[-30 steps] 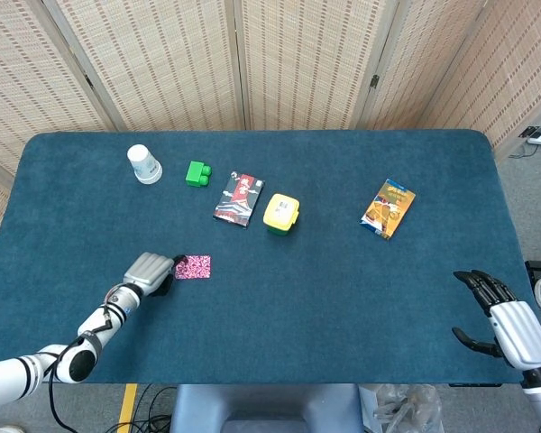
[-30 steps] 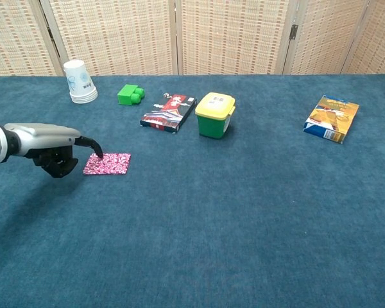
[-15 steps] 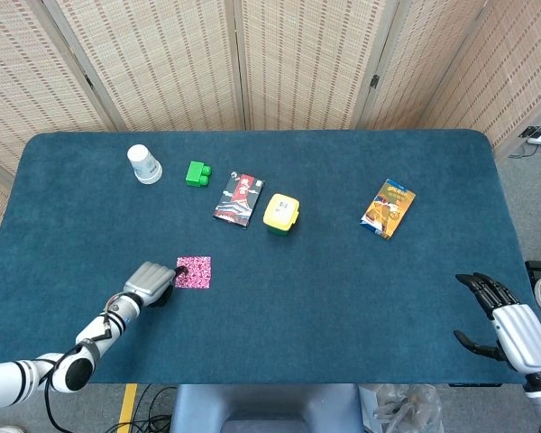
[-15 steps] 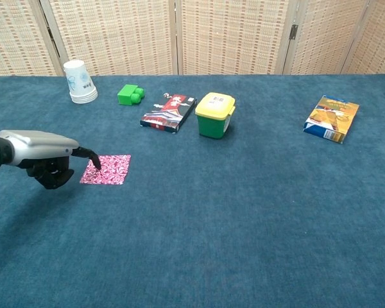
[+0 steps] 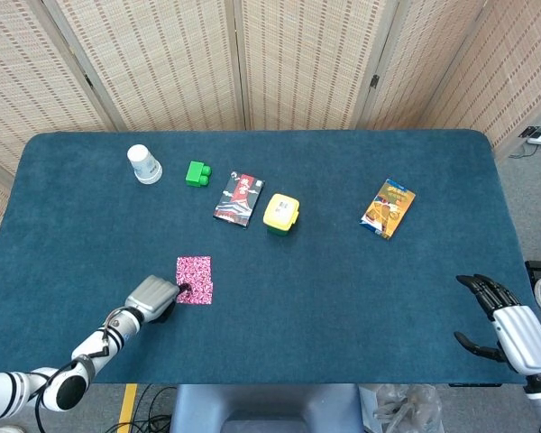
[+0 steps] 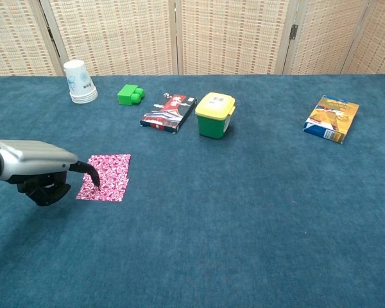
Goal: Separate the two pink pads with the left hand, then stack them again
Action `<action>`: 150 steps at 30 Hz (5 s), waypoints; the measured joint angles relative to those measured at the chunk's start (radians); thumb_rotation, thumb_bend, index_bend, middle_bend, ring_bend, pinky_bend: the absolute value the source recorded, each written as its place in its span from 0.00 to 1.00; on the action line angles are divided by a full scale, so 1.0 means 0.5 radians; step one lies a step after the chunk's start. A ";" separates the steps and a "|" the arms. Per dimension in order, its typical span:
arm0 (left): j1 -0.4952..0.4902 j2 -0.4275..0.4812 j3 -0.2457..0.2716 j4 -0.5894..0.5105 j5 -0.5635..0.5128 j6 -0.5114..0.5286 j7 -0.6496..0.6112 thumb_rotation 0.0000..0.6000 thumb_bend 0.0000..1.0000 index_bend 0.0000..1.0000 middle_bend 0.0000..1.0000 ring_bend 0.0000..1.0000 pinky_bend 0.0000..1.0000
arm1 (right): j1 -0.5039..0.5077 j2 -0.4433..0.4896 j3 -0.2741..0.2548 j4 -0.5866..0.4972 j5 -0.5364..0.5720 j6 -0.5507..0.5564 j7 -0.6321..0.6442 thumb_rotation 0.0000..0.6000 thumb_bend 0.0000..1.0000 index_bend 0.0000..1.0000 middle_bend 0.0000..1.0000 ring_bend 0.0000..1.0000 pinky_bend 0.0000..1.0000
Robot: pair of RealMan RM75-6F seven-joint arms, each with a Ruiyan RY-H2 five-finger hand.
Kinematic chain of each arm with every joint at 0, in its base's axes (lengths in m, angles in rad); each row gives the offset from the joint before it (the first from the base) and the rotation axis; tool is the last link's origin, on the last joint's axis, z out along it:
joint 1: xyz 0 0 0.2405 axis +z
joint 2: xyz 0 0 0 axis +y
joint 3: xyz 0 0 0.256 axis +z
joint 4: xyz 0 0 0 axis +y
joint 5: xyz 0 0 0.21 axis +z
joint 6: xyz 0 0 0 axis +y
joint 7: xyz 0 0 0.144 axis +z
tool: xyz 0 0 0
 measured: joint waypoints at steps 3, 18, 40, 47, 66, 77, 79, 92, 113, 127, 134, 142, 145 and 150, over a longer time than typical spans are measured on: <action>0.001 0.025 0.010 -0.058 0.025 0.027 0.011 1.00 0.76 0.23 0.93 0.92 1.00 | -0.002 -0.001 -0.001 0.004 0.003 -0.001 0.004 1.00 0.27 0.10 0.18 0.10 0.16; 0.067 -0.101 -0.088 0.116 0.162 0.213 -0.122 1.00 0.76 0.23 0.94 0.92 1.00 | 0.005 -0.019 0.003 0.031 0.014 -0.023 0.026 1.00 0.27 0.10 0.18 0.10 0.16; 0.069 -0.322 -0.128 0.429 0.020 0.130 -0.058 1.00 0.76 0.22 0.94 0.92 1.00 | 0.008 -0.025 0.005 0.045 0.027 -0.039 0.034 1.00 0.27 0.10 0.18 0.10 0.16; 0.085 -0.224 -0.088 0.350 0.006 0.145 -0.005 1.00 0.76 0.23 0.94 0.92 1.00 | 0.012 -0.024 0.007 0.039 0.025 -0.043 0.029 1.00 0.27 0.10 0.18 0.10 0.16; 0.152 0.003 -0.007 0.230 0.019 0.184 0.033 1.00 0.76 0.23 0.94 0.92 1.00 | 0.008 -0.018 0.009 0.027 0.016 -0.026 0.022 1.00 0.27 0.10 0.18 0.10 0.16; 0.138 -0.109 -0.095 0.203 0.108 0.199 -0.024 1.00 0.76 0.23 0.94 0.92 1.00 | 0.009 -0.022 0.007 0.045 0.029 -0.037 0.039 1.00 0.27 0.10 0.18 0.10 0.16; 0.125 -0.131 -0.099 0.200 0.105 0.188 -0.005 1.00 0.76 0.23 0.94 0.92 1.00 | 0.005 -0.023 0.007 0.050 0.030 -0.034 0.044 1.00 0.27 0.10 0.18 0.10 0.16; 0.093 -0.198 -0.081 0.216 0.012 0.165 0.088 1.00 0.76 0.23 0.94 0.92 1.00 | -0.004 -0.030 0.004 0.071 0.033 -0.027 0.062 1.00 0.27 0.10 0.18 0.10 0.16; 0.120 -0.095 -0.021 0.182 -0.046 0.172 0.094 1.00 0.76 0.24 0.94 0.92 1.00 | -0.004 -0.018 0.010 0.037 0.020 -0.012 0.029 1.00 0.27 0.10 0.18 0.10 0.16; 0.143 -0.024 0.003 0.160 -0.042 0.178 0.076 1.00 0.76 0.24 0.94 0.92 1.00 | -0.002 -0.015 0.012 0.024 0.019 -0.015 0.017 1.00 0.27 0.10 0.18 0.10 0.16; 0.170 -0.003 -0.017 0.124 0.015 0.226 0.021 1.00 0.76 0.25 0.94 0.92 1.00 | -0.001 -0.012 0.013 0.020 0.019 -0.015 0.017 1.00 0.27 0.10 0.18 0.10 0.16; 0.252 0.005 -0.083 0.115 0.225 0.363 -0.175 1.00 0.59 0.28 0.92 0.89 1.00 | -0.003 -0.006 0.016 0.025 0.015 -0.002 0.026 1.00 0.27 0.10 0.18 0.10 0.16; 0.301 -0.002 -0.119 0.129 0.338 0.473 -0.276 1.00 0.47 0.30 0.91 0.87 1.00 | -0.001 -0.010 0.015 0.035 0.012 -0.004 0.036 1.00 0.27 0.10 0.18 0.10 0.16; 0.386 -0.047 -0.172 0.196 0.541 0.679 -0.426 0.48 0.25 0.32 0.89 0.84 1.00 | 0.001 -0.016 0.015 0.052 0.001 0.006 0.054 1.00 0.27 0.10 0.18 0.10 0.16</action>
